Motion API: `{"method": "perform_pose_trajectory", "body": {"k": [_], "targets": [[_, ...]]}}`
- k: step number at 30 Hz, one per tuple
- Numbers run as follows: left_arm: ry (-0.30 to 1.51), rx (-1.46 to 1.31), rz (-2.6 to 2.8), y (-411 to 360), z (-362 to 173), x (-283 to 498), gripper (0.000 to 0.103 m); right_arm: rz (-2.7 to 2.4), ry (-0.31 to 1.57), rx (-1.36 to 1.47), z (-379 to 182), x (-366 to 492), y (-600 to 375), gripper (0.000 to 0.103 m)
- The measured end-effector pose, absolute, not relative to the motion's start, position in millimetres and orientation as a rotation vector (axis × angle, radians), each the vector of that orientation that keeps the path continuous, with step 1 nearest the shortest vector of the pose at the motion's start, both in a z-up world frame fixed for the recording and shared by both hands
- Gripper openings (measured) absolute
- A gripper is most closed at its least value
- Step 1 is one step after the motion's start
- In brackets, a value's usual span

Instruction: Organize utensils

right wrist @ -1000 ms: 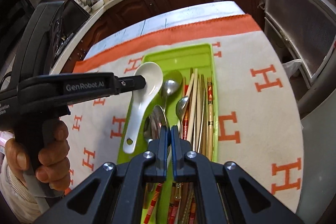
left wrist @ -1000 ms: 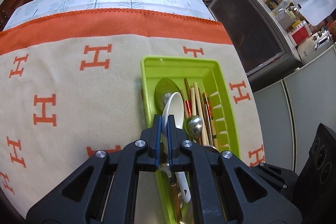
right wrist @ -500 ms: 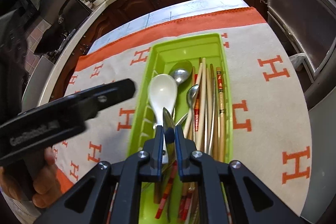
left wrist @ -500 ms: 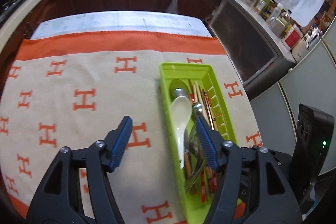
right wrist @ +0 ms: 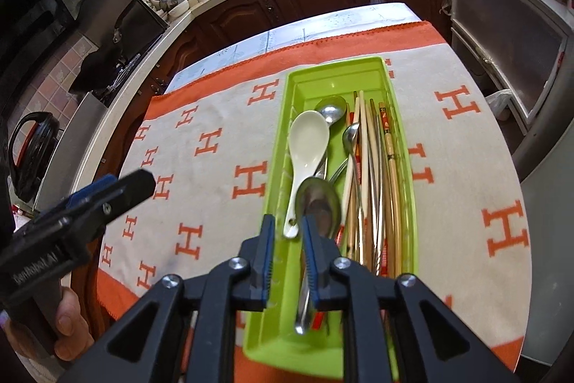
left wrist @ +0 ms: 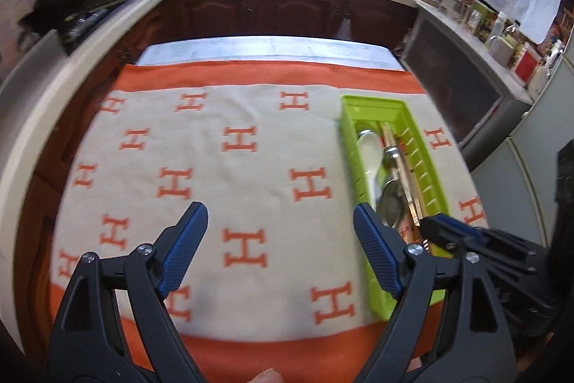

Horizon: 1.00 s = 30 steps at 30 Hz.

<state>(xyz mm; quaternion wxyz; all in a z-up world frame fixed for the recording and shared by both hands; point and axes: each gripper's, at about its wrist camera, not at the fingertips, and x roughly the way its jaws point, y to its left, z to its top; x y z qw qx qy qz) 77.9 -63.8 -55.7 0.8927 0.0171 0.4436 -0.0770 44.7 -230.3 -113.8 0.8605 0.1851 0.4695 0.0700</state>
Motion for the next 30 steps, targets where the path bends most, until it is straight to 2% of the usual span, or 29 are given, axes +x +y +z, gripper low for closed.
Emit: {"method": "perform_pose_trajectory", "body": {"k": [8,10,13,30], "targets": [[0.818,0.117,0.009,-46,-26,37,0.085,0.142,0.9,0.345,-80,7,-210,0.022],[0.788,0.135,0.021,-44,-19,28,0.085,0.138,0.867,0.338,-69,-1,-206,0.031],[0.764,0.159,0.016,-43,-10,16,0.085,0.133,0.82,0.348,-54,-9,-202,0.035],[0.766,0.118,-0.014,-33,-7,-1,0.085,0.11,0.754,0.28,-36,-30,-169,0.037]]}}
